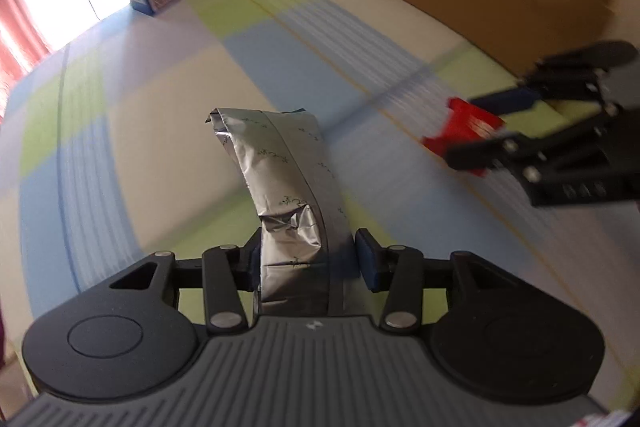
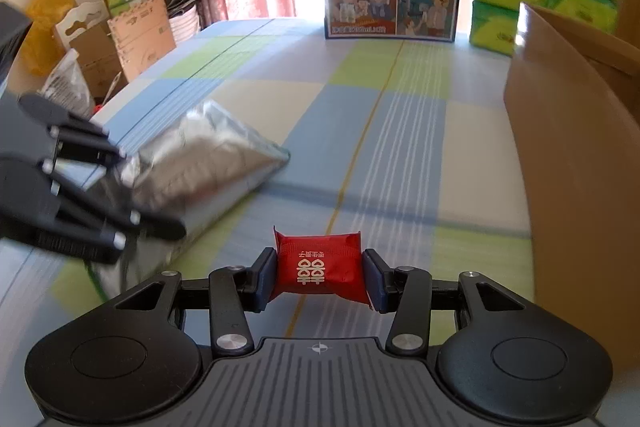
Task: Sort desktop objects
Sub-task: 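Carry the foil bag with the left tool while the right tool carries the red packet to the box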
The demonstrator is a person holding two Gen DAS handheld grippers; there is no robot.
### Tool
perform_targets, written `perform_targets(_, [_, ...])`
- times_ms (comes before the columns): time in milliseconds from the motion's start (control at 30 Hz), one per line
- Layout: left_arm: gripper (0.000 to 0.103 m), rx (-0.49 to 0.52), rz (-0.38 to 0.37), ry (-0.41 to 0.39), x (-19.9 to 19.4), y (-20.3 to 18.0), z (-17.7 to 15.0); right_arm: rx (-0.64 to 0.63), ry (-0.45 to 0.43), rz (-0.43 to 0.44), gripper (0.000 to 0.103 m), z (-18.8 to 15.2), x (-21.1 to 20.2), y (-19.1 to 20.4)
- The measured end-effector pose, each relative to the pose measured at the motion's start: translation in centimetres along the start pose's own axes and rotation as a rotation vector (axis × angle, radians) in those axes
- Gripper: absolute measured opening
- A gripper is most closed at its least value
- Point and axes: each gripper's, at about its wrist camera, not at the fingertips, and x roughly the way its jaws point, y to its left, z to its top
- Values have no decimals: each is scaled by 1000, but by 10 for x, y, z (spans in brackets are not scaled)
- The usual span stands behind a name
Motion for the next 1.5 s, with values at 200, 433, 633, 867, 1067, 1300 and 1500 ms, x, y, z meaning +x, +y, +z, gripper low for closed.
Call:
perform_targets(200, [40, -38, -42, 17, -30, -44, -34, 41, 76, 28, 44, -33, -36, 2])
perform_targets(433, [57, -100, -16, 41, -28, -46, -35, 27, 58, -23, 44, -47, -45, 3])
perform_targets(633, [60, -119, -22, 108, -14, -43, -18, 72, 68, -11, 44, -44, -37, -6])
perform_targets(867, [60, -78, 17, 178, 3, -54, -7, 75, 74, -11, 44, -44, -33, -6])
perform_targets(1067, [47, -123, 1, 168, 4, -50, -9, 76, 79, -9, 44, -45, -33, -6])
perform_targets(1300, [36, -102, -7, 167, -4, -54, -11, 75, 75, -16, 44, -45, -34, -4])
perform_targets(1500, [33, -116, -7, 150, -13, -54, -11, 70, 48, -25, 44, -44, -38, -4])
